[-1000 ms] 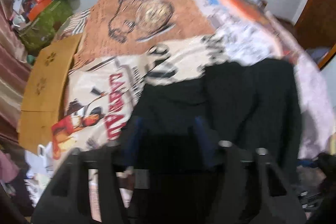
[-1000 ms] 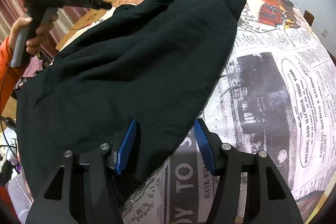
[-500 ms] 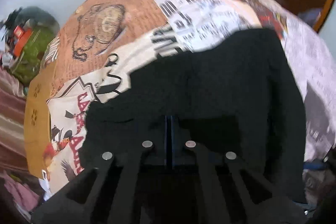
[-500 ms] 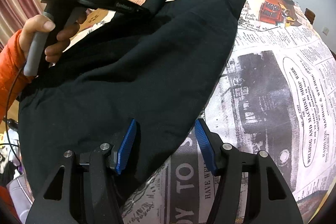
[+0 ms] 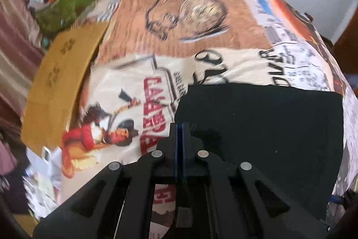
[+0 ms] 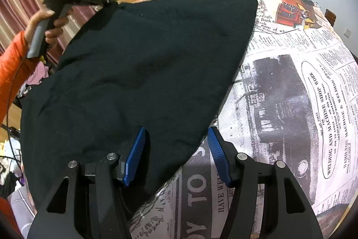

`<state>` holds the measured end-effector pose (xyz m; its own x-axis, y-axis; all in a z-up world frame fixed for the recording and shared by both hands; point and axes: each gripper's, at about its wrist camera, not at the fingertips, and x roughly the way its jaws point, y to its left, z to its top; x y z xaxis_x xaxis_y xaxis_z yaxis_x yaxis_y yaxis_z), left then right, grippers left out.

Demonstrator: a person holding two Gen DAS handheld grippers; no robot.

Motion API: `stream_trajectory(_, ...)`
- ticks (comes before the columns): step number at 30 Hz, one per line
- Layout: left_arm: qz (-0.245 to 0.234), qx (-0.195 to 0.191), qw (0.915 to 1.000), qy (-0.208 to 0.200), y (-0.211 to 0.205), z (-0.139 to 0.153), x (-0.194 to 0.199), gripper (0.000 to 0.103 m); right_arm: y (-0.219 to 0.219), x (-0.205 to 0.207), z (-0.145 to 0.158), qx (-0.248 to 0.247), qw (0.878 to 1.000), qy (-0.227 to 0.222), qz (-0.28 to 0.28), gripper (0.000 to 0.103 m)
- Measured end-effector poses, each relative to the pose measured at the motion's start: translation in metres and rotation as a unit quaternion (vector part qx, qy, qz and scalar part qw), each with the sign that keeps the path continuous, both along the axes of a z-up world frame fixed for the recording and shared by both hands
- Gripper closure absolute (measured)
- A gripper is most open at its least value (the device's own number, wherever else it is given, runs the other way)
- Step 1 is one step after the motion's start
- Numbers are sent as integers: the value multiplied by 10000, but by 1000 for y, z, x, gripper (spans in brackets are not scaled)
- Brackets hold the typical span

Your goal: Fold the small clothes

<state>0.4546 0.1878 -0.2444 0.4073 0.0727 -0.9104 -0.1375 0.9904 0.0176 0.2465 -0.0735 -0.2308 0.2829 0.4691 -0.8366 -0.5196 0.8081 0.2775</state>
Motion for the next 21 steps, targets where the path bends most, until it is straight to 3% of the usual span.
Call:
stream_trajectory(6, -57, -136, 9999, 44, 6, -18, -2, 99, -15, 24, 15, 219, 9992, -148, -298, 48)
stream_trajectory(13, -66, -431, 9989, 141, 11, -26, 3, 99, -17, 110, 26, 250, 9944, -467, -910, 48)
stream_trajectory(15, -100, -360, 9992, 149, 11, -28, 4, 99, -12, 135, 21, 278, 9943, -347, -967, 55)
stream_trajectory(17, -137, -348, 9993, 56, 10, -26, 3, 100, -5, 152, 16, 455, 9943, -182, -950, 82)
stream_trajectory(21, -206, -381, 9990, -110, 7, -16, 7, 101, 9, 156, 14, 385, 9960, -371, -716, 95)
